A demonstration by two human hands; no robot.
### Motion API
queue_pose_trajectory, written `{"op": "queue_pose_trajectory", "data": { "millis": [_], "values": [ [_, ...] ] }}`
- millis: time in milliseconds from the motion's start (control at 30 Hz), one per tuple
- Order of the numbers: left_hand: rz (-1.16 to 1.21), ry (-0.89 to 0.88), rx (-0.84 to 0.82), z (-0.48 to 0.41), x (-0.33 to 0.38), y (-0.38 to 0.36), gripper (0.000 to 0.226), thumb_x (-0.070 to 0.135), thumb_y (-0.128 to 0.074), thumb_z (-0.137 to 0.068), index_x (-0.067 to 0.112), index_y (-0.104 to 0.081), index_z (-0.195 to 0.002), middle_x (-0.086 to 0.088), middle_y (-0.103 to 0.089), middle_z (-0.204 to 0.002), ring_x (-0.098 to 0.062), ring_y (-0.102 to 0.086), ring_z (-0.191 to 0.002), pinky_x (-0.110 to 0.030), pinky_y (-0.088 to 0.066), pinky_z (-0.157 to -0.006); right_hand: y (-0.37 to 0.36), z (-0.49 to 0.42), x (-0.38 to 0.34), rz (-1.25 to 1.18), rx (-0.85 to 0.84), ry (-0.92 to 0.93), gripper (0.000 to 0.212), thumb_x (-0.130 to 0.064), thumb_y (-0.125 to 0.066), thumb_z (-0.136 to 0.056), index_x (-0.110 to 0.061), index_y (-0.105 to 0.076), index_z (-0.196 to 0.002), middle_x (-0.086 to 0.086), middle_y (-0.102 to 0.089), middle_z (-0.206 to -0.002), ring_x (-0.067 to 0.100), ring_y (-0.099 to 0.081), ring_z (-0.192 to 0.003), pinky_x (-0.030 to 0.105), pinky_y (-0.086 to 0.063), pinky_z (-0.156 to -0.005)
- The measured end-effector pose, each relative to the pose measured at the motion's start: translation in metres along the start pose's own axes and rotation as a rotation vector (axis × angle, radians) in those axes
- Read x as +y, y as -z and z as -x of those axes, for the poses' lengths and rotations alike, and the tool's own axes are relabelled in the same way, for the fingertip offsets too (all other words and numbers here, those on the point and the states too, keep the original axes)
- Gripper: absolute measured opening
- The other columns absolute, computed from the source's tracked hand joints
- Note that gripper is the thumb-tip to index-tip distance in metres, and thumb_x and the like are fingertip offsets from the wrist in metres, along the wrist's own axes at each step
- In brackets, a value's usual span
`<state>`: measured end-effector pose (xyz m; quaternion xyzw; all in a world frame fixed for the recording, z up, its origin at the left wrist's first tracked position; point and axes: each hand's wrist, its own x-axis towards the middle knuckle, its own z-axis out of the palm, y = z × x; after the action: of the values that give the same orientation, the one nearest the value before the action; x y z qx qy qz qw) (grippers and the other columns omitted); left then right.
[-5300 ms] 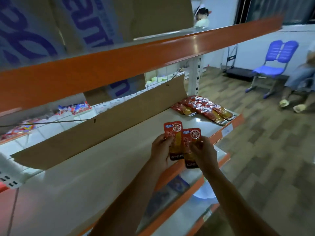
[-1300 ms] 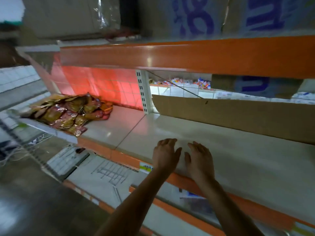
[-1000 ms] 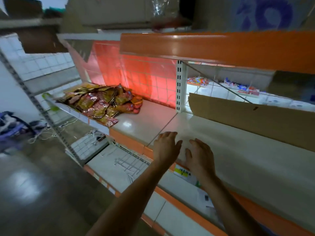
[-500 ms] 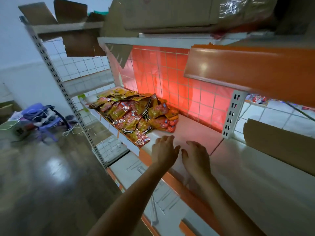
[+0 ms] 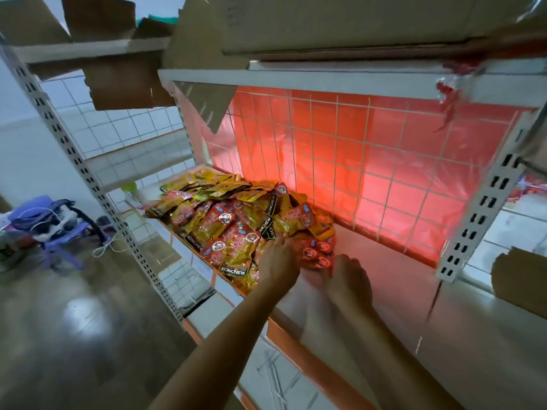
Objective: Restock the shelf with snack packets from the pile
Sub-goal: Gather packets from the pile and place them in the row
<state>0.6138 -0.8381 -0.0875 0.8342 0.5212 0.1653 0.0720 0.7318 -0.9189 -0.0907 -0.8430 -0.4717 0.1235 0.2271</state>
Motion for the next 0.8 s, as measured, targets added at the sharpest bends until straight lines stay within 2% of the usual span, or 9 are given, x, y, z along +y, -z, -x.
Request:
{"op": "queue_pose_trajectory", "data": {
  "millis": [133, 267, 367, 500, 600, 700, 800],
  "values": [
    [-0.098, -0.205, -0.148, -0.035, -0.019, -0.004, 0.028, 0.032, -0.050, -0.096, 0.015, -0.057, -0.117, -0.005, -0.058, -0.118, -0.026, -0.054, -0.109, -0.035, -0.047, -0.092, -0.009, -0.021, -0.010, 0.021, -0.006, -0.159, 0.051, -0.051, -0.046, -0.092, -0.009, -0.050, -0.121, 0.014, -0.052, -0.120, 0.032, -0.051, -0.113, 0.035, -0.044, -0.085],
    [-0.022, -0.205, -0.308, -0.055, -0.030, -0.006, 0.060, 0.056, -0.067, -0.080, 0.036, -0.049, -0.134, -0.001, -0.051, -0.134, -0.027, -0.051, -0.120, -0.043, -0.047, -0.097, -0.016, -0.030, -0.022, -0.018, 0.020, -0.238, 0.047, -0.047, -0.052, -0.089, -0.009, -0.054, -0.118, 0.015, -0.056, -0.118, 0.033, -0.054, -0.112, 0.036, -0.046, -0.085],
    [-0.028, -0.302, -0.369, -0.066, -0.035, -0.004, 0.073, 0.068, -0.065, -0.073, 0.048, -0.042, -0.138, 0.002, -0.039, -0.147, -0.026, -0.042, -0.131, -0.042, -0.041, -0.105, -0.020, -0.030, -0.032, -0.074, 0.070, -0.302, 0.043, -0.041, -0.054, -0.088, -0.009, -0.049, -0.117, 0.016, -0.055, -0.116, 0.036, -0.053, -0.111, 0.037, -0.045, -0.084],
    [-0.014, -0.448, -0.396, -0.073, -0.036, 0.001, 0.073, 0.063, -0.068, -0.074, 0.042, -0.043, -0.140, 0.003, -0.032, -0.152, -0.022, -0.037, -0.136, -0.040, -0.038, -0.108, -0.023, -0.027, -0.038, -0.057, 0.099, -0.321, 0.036, -0.029, -0.051, -0.091, -0.010, -0.048, -0.121, 0.014, -0.048, -0.122, 0.033, -0.046, -0.116, 0.037, -0.043, -0.089],
    [-0.023, -0.449, -0.417, -0.074, -0.034, 0.001, 0.069, 0.055, -0.068, -0.079, 0.034, -0.043, -0.139, -0.005, -0.045, -0.142, -0.029, -0.048, -0.126, -0.040, -0.044, -0.100, -0.021, -0.024, -0.038, -0.025, 0.071, -0.342, 0.036, -0.031, -0.049, -0.093, -0.014, -0.053, -0.124, 0.011, -0.046, -0.122, 0.030, -0.043, -0.118, 0.038, -0.043, -0.091],
    [-0.003, -0.523, -0.432, -0.074, -0.032, -0.001, 0.071, 0.054, -0.065, -0.081, 0.041, -0.034, -0.143, -0.002, -0.050, -0.139, -0.026, -0.048, -0.126, -0.034, -0.043, -0.100, -0.020, -0.018, -0.035, 0.053, 0.071, -0.341, 0.036, -0.031, -0.048, -0.093, -0.017, -0.056, -0.126, 0.010, -0.047, -0.121, 0.029, -0.043, -0.119, 0.039, -0.045, -0.092],
    [-0.009, -0.530, -0.474, -0.074, -0.026, -0.004, 0.070, 0.050, -0.065, -0.084, 0.038, -0.028, -0.142, -0.008, -0.057, -0.129, -0.029, -0.054, -0.118, -0.032, -0.044, -0.085, -0.018, -0.013, -0.032, 0.110, 0.072, -0.358, 0.037, -0.032, -0.051, -0.091, -0.020, -0.058, -0.126, 0.009, -0.048, -0.122, 0.028, -0.042, -0.120, 0.038, -0.045, -0.092]
  ]
}}
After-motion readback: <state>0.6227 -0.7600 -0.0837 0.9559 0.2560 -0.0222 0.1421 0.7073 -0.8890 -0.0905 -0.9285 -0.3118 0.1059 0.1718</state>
